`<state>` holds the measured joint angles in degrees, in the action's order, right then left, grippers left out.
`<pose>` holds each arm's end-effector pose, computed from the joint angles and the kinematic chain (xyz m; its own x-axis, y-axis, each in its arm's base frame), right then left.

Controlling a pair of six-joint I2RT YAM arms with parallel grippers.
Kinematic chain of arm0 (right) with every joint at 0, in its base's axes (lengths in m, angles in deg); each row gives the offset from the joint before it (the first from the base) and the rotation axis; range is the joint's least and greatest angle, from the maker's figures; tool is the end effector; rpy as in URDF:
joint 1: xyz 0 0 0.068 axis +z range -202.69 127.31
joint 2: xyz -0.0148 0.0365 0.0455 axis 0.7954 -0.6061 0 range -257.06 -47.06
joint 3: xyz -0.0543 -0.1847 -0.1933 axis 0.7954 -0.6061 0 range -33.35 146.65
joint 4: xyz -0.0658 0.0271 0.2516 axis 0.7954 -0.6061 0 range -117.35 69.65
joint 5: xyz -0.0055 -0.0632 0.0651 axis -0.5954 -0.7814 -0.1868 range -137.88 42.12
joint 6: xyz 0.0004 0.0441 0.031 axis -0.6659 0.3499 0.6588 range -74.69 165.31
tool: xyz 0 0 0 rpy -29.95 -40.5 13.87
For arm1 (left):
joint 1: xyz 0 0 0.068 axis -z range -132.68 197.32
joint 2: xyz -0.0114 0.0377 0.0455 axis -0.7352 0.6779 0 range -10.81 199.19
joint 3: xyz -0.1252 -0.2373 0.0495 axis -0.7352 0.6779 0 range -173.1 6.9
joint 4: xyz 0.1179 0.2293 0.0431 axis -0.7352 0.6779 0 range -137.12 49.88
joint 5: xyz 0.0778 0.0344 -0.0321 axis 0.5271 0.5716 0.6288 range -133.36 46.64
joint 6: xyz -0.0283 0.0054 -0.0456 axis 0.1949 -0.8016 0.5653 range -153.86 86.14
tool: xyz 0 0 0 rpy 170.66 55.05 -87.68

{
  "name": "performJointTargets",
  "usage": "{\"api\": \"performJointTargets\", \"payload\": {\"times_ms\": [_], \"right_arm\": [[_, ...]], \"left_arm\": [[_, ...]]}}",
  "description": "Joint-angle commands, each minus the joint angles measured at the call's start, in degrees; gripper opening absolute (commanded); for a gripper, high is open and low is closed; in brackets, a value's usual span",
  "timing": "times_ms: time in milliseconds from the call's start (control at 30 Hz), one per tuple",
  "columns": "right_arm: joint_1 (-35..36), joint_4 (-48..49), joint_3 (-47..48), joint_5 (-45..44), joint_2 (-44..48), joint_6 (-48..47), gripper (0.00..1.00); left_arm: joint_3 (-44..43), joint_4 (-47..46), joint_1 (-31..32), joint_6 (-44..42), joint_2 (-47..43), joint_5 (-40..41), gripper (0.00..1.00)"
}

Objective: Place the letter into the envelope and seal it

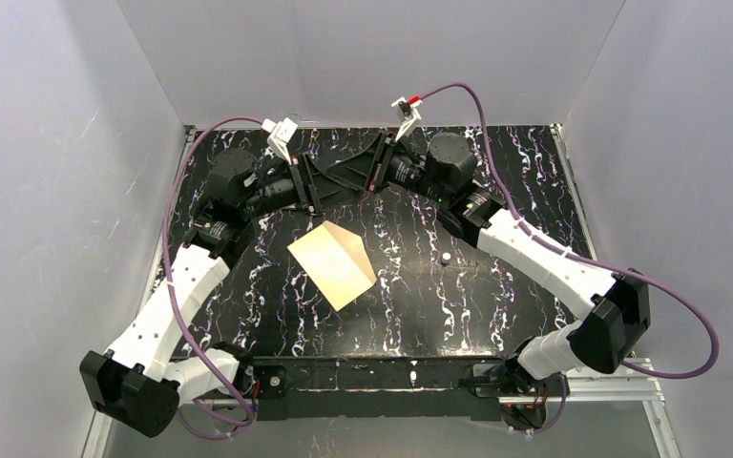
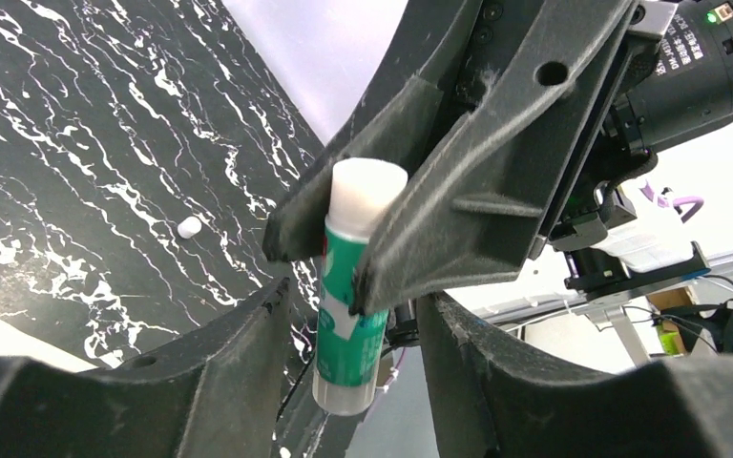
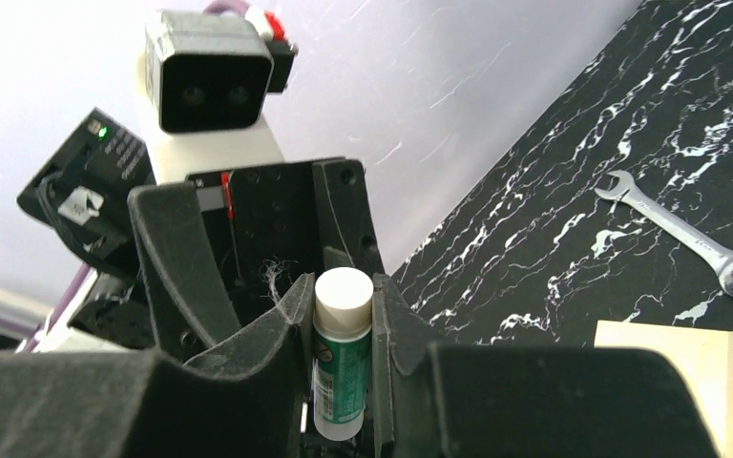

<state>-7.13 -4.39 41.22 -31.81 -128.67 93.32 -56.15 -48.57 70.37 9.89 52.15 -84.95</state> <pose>0.2302 0.2489 0.4210 -0.5796 0.4291 -0.6928 -0.6678 0.2372 0.7056 0.2166 -0.1178 0.4116 -0.6069 -0.3039 -0.7344 0.6696 0.3023 -0.6785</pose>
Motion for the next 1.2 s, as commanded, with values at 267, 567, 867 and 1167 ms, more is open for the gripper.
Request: {"api": "performJointTargets", "payload": {"times_ms": [267,567,867,1167], "right_arm": [[-0.8,-4.2,7.3,14.5,-4.0,-1.5,0.07],[-0.7,8.5,2.9,10.5,-0.8,2.4,0.67],[1.9,7.1,-3.5,-6.2,6.3,-12.6,0.91],[15.7,3.2,-1.8,-35.5,6.1,-39.9,0.70]], "left_arm": [[-1.7,0.3,-1.6,4.3,-2.1,-2.6,0.37],[0.3,-1.4,-2.0,5.8,-2.9,-2.8,0.00],[-6.9,7.1,-2.0,15.8,-0.4,12.6,0.00],[-13.2,16.6,-2.0,29.9,0.9,24.7,0.00]]}}
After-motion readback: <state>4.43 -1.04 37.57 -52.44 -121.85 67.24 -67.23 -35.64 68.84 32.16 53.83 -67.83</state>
